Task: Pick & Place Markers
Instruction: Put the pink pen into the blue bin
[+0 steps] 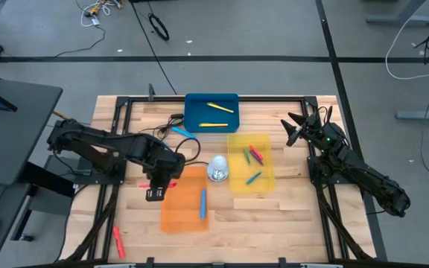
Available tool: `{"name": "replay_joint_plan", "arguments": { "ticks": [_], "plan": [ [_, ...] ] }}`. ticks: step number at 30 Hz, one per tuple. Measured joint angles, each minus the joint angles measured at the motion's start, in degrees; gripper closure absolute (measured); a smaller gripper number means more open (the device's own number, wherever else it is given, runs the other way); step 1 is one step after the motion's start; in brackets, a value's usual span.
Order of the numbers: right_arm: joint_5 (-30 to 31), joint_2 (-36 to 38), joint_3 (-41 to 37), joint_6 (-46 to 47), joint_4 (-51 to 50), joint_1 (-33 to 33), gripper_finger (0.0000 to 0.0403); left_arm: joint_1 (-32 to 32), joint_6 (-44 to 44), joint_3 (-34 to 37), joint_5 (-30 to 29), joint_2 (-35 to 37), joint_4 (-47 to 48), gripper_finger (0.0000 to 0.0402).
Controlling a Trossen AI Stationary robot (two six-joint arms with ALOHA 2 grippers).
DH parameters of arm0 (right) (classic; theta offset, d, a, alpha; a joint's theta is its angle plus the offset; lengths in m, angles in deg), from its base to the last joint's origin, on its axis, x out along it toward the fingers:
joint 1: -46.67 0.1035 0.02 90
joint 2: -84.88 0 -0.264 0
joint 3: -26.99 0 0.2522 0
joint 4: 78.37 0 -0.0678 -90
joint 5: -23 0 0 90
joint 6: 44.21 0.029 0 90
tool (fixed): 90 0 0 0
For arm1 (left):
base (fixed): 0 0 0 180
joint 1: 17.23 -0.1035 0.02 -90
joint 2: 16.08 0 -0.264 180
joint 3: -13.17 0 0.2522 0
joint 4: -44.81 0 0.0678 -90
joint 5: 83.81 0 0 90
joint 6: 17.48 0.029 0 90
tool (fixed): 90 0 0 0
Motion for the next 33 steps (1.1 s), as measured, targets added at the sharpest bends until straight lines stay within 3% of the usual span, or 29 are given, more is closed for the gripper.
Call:
{"name": "replay_joint_plan", "arguments": {
  "ticks": [8, 20, 33],
  "plan": [
    [0.0, 0.01, 0.0, -0.01, 0.01, 0.0, 0.0158, -4.26, 5.33, -8.28, -4.09, -3.36, 6.43, 0.0365],
    [-0.01, 0.0, 0.0, -0.01, 0.01, 0.0, 0.0158, -15.3, 13.25, -24.01, -4.21, -14.05, 13.49, 0.0365],
    [-0.01, 0.0, 0.0, -0.02, 0.01, 0.0, 0.0158, -26.94, 28.99, -36.46, -5.71, -26.48, 15.89, 0.0365]
  ]
}}
